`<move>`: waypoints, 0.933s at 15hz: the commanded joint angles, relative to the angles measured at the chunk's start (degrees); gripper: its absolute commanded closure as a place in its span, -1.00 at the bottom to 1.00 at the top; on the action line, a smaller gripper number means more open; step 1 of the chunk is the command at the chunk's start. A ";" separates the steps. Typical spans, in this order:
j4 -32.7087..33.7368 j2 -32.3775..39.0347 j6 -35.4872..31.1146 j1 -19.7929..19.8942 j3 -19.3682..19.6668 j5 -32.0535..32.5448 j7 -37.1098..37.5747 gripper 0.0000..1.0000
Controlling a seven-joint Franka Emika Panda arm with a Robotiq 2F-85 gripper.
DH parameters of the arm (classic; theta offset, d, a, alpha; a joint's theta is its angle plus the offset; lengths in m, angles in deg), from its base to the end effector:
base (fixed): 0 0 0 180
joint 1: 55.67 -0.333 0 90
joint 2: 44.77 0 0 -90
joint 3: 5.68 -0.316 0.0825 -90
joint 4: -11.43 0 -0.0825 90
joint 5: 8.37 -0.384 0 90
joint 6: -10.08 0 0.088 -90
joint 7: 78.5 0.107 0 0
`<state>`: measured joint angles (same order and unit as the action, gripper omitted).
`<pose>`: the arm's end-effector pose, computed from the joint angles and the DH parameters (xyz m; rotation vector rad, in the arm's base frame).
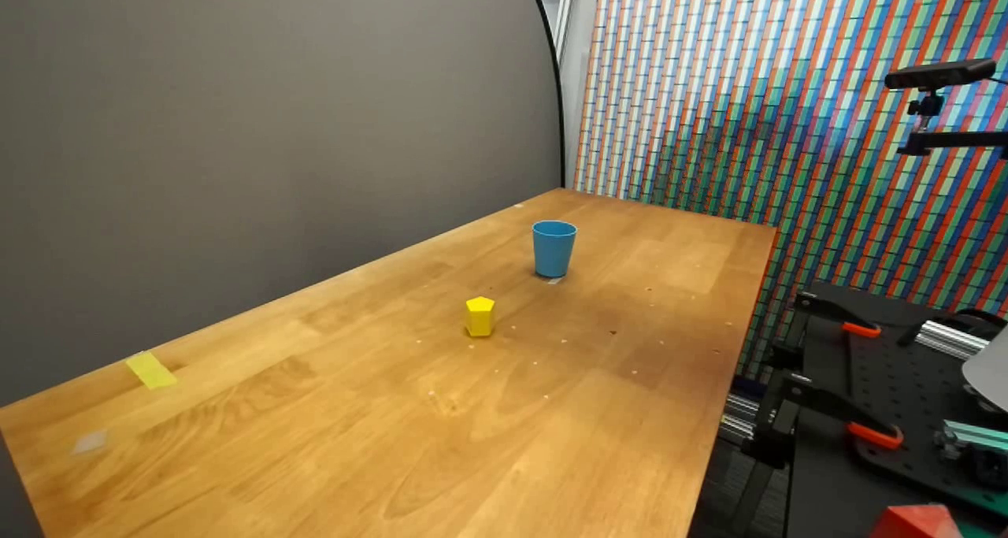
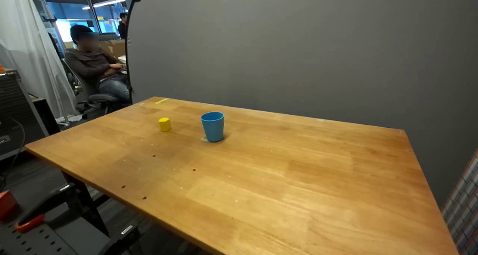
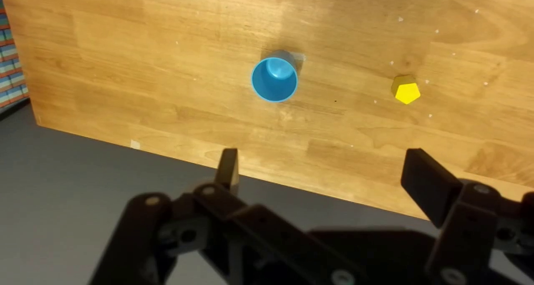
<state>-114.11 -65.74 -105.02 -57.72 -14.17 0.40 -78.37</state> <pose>0.4560 0.0827 0.5509 2.9281 0.3373 0.2892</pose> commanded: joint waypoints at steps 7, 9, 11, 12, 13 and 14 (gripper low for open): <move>8.06 21.59 -9.91 -4.57 0.08 -7.98 -2.20 -1.00; 11.00 28.99 -11.80 -5.85 -0.55 -11.73 -4.43 -1.00; 14.15 35.87 -12.04 -6.66 -1.54 -14.08 -5.78 -1.00; 15.63 39.19 -11.97 -6.99 -2.12 -14.81 -6.30 -1.00; 17.08 41.71 -11.36 -7.17 -2.59 -15.31 -6.66 -1.00; 18.74 44.44 -10.87 -7.41 -2.93 -15.30 -6.51 -1.00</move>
<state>-102.45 -29.35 -117.47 -64.72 -16.14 -12.76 -82.84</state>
